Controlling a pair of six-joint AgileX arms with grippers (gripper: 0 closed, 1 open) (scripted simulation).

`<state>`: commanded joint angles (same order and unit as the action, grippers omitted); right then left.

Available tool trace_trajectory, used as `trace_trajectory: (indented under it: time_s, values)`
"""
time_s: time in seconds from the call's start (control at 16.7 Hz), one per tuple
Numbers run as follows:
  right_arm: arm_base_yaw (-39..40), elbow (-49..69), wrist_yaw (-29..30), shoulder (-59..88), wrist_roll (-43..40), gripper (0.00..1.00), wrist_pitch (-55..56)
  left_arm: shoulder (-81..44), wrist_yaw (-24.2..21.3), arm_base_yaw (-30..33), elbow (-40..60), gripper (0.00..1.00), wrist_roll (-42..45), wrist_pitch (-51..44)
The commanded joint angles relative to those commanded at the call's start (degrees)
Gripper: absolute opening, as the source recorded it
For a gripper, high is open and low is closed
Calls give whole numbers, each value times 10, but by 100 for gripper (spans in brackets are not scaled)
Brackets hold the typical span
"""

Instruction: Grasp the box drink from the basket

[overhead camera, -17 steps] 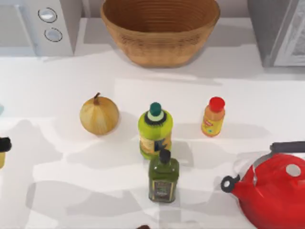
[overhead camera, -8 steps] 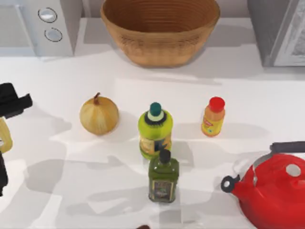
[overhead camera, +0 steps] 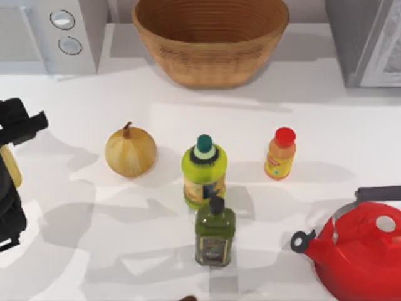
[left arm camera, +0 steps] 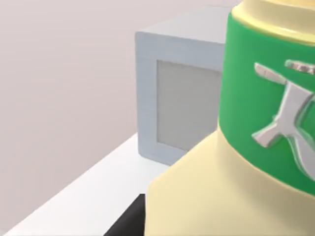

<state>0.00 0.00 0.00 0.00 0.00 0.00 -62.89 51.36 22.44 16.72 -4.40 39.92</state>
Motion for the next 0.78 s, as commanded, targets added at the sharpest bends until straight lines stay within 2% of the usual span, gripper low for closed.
trace_trajectory:
  time_s: [0.24, 0.6, 0.78]
  values:
    - [0, 0, 0, 0, 0, 100, 0, -42, -21, -19, -4, 0, 7, 39]
    - [0, 0, 0, 0, 0, 100, 0, -202, -63, -66, -7, 0, 10, 221]
    - [0, 0, 0, 0, 0, 100, 0, -241, -91, -87, -8, 0, 13, 262]
